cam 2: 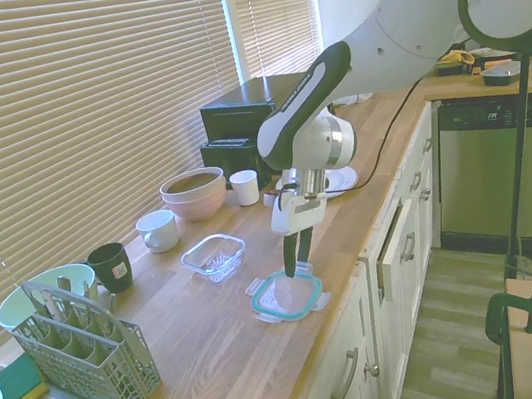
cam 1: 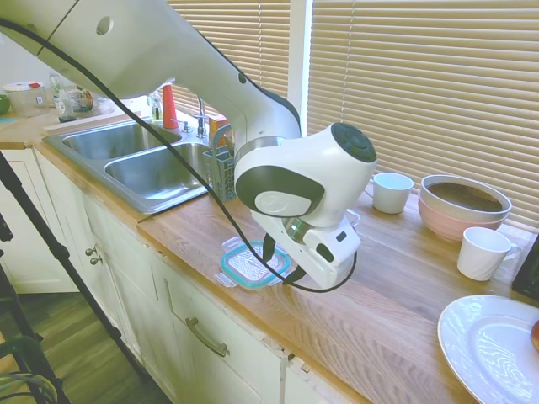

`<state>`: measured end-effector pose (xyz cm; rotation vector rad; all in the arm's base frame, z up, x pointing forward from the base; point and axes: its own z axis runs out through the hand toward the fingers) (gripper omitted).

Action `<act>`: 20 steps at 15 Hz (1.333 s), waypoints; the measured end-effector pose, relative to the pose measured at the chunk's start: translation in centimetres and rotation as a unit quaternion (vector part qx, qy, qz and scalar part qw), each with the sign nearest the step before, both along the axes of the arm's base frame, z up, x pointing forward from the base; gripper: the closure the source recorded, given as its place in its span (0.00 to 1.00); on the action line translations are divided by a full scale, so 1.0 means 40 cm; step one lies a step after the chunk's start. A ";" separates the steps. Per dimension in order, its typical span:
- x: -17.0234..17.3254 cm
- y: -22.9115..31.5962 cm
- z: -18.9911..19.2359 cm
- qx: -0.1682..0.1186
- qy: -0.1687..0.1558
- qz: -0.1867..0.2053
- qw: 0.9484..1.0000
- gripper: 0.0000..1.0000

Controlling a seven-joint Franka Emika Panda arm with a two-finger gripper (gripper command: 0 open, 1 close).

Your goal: Cover the lid of the food container

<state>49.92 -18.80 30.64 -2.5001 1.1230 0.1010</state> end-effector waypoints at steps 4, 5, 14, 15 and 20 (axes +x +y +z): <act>-0.006 0.002 -0.008 0.002 0.004 -0.002 1.000 1.00; -0.008 0.003 -0.010 0.002 0.006 -0.002 1.000 1.00; -0.019 0.009 0.004 -0.003 0.012 -0.012 1.000 1.00; -0.026 0.011 0.016 -0.008 0.013 -0.012 1.000 1.00; -0.068 0.027 0.164 -0.047 -0.002 -0.025 0.999 1.00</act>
